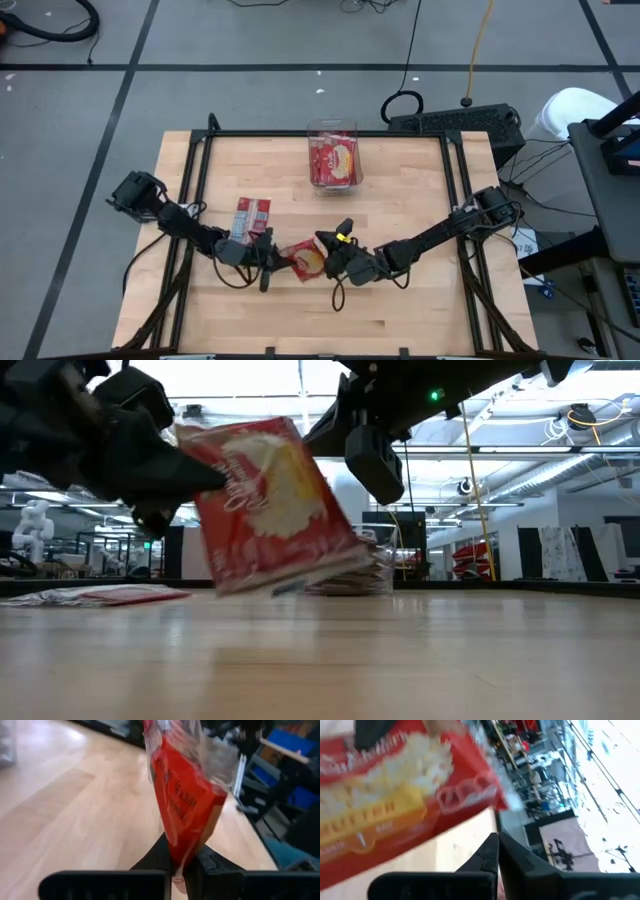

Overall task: Sort popcorn bags into baskets
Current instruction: Put the red popcorn pack into the transparent bin

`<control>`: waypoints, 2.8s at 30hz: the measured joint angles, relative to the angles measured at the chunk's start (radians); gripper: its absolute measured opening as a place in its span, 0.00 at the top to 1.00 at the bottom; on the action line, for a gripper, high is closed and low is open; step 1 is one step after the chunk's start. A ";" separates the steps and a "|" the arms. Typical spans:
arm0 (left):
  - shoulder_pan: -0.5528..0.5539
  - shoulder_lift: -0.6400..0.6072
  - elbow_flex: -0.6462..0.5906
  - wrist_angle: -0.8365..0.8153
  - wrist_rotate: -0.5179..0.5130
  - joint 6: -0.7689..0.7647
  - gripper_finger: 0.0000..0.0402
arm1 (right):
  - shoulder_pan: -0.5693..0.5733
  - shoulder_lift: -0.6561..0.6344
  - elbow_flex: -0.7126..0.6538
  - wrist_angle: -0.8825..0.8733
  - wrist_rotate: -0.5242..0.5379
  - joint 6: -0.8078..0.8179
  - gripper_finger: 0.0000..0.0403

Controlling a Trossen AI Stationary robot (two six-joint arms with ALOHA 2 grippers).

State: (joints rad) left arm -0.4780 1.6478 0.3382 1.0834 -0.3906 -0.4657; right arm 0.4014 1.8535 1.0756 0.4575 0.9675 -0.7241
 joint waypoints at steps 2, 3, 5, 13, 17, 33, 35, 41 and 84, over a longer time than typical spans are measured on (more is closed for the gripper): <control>0.010 0.000 0.000 0.032 -0.017 0.007 0.94 | 0.006 -0.002 0.000 -0.005 0.004 -0.004 0.98; 0.015 0.000 0.000 0.051 -0.024 0.016 0.93 | 0.010 -0.002 0.000 -0.005 0.019 -0.004 0.96; 0.027 -0.001 0.000 0.096 -0.022 0.031 0.93 | 0.026 -0.013 0.000 -0.019 0.097 -0.004 0.93; 0.139 -0.171 0.024 -0.004 0.042 0.077 0.95 | 0.114 -0.182 -0.092 -0.109 0.337 0.088 0.76; 0.224 -0.303 0.119 -0.306 0.081 0.107 0.95 | 0.159 -0.319 -0.232 -0.103 0.338 0.195 0.72; 0.648 -0.355 0.689 -1.160 0.411 0.420 0.95 | 0.148 -0.603 -0.695 0.135 0.011 0.338 0.74; 0.707 -0.335 0.737 -1.176 0.438 0.371 0.95 | 0.136 -0.611 -0.742 0.198 -0.023 0.341 0.74; 0.865 -0.270 0.814 -1.231 0.643 0.329 0.95 | 0.128 -0.610 -0.813 0.357 -0.082 0.438 0.75; 1.084 0.097 0.898 -1.266 0.968 0.409 0.85 | 0.131 -0.609 -0.814 0.360 -0.162 0.585 1.00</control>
State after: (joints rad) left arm 0.6056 1.7443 1.2366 -0.1821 0.5771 -0.0564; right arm 0.5320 1.2446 0.2615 0.8173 0.8059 -0.1386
